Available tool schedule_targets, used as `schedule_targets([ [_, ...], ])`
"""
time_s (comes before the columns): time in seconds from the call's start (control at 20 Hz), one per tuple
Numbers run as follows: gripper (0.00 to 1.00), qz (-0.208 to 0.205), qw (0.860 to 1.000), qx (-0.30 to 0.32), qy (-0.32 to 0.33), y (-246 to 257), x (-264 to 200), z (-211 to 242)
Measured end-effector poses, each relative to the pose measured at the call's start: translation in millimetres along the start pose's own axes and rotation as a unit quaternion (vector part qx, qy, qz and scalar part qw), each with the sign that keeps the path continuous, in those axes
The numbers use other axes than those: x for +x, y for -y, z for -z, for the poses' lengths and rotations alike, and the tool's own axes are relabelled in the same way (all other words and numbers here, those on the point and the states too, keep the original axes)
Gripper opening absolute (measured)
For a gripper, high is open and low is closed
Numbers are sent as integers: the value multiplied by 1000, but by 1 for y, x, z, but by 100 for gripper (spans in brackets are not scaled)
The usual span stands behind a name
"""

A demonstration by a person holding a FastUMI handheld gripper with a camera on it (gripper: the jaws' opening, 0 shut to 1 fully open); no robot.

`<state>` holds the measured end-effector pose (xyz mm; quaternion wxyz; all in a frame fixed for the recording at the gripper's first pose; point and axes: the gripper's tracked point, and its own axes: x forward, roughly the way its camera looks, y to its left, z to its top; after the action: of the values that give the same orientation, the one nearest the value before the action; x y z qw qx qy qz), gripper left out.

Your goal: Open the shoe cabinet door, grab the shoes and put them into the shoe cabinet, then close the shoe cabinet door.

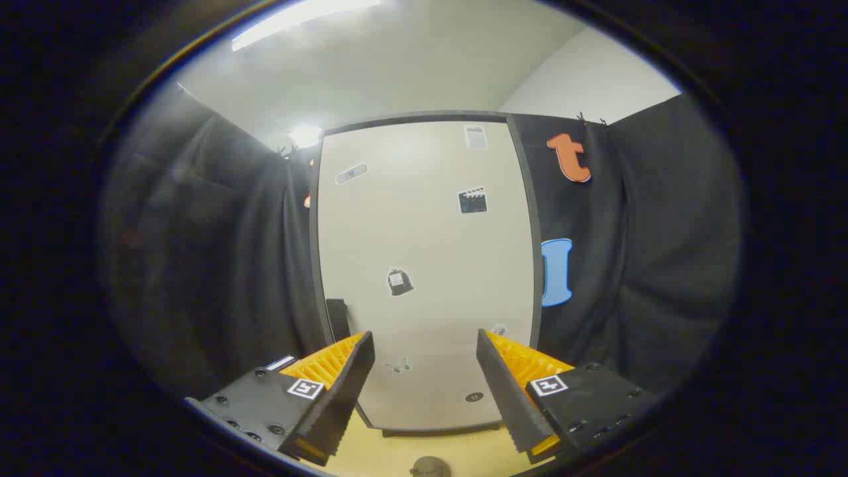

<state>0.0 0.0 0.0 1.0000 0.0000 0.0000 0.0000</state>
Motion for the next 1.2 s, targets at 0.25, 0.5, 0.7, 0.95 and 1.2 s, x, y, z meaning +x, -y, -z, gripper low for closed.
schedule_targets([
  [0.25,97,-13,999,0,-32,-3,8,17],
  [0.5,97,-24,999,-21,-33,-5,9,17],
  [0.7,97,-25,999,-18,-35,-7,10,18],
  [0.95,96,-29,998,-12,-49,-29,25,33],
  [1.2,96,-46,997,-2,-64,-76,51,54],
])
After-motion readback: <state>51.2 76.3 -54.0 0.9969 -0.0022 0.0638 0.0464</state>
